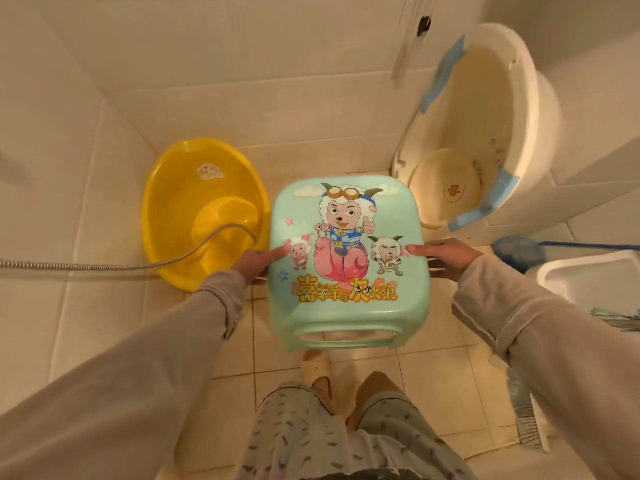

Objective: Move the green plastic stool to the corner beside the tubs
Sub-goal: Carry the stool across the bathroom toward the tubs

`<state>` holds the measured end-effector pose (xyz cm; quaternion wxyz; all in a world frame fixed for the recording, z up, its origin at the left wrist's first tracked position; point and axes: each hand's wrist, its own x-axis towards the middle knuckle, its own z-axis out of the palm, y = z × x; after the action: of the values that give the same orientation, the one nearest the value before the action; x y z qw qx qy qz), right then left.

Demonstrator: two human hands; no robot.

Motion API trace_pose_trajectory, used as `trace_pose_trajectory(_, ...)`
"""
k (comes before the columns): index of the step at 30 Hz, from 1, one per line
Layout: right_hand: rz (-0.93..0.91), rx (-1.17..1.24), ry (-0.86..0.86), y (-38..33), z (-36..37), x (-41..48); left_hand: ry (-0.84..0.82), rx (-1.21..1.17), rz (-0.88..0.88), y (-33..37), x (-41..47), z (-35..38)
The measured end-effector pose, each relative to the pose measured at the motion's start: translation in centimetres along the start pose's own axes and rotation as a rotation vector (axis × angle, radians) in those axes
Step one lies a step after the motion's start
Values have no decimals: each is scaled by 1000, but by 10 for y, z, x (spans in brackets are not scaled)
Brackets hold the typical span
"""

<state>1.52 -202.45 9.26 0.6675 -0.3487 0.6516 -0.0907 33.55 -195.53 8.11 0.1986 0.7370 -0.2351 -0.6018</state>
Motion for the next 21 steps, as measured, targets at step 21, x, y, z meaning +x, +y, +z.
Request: trace_pose_trajectory(21,79,-67,-73,-144,-112,136,88,-68,-47,165,128,49)
